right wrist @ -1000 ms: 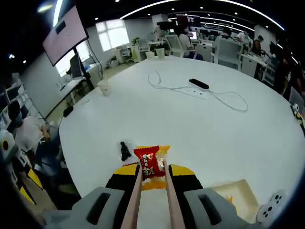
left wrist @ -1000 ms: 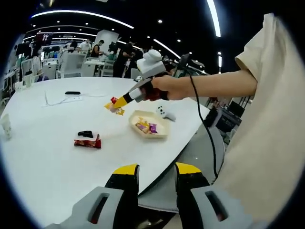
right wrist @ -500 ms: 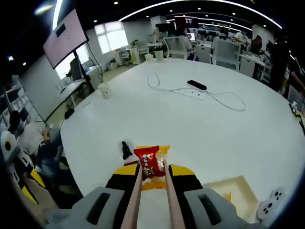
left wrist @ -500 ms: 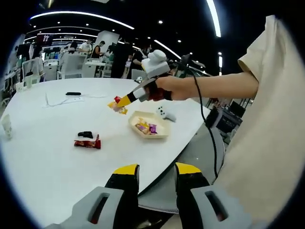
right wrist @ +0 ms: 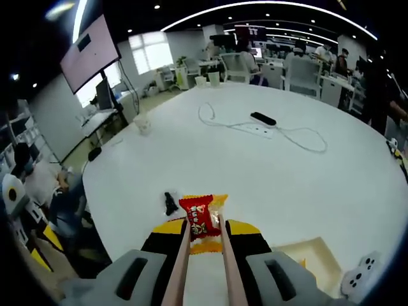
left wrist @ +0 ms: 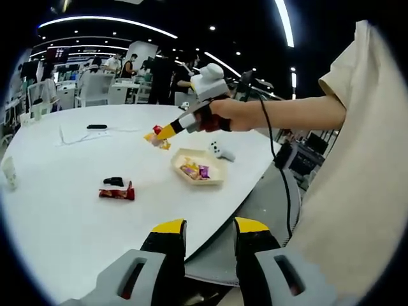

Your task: Place the target food into the container with the food tongs after gripping and lifting it, then release it inside without dropping or visibly crushing the food.

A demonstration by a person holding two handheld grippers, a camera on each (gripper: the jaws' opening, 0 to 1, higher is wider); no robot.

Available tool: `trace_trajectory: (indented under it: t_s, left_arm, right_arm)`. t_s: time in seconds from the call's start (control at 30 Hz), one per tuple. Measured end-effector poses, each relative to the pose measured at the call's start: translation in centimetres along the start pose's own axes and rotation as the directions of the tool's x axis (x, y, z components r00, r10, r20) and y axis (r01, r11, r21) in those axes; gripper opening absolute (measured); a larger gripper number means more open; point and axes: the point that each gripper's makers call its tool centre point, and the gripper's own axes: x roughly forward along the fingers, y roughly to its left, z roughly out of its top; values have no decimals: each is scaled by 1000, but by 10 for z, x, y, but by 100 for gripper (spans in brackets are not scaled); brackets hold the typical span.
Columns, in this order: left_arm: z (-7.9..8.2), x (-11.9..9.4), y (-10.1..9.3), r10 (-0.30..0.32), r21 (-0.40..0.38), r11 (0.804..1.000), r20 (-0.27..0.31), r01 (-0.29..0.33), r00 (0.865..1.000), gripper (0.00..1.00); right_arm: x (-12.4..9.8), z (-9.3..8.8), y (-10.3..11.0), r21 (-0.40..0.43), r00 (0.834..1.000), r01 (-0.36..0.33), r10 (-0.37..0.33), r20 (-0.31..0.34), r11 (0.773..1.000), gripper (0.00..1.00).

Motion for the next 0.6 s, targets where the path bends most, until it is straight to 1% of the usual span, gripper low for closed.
trace_trajectory:
  t_s: [0.2,0.6]
  left_arm:
    - [1,2,-2,-6,5,1000,0,6,1000,28]
    - [0,5,-5,-20,12,1000,-7,20,1000,28]
  right_arm:
    - [-6,-1,-3,9,1000,-1,1,3,1000,23]
    - [-16,-5,-12,28,1000,22,-23,11,999,23]
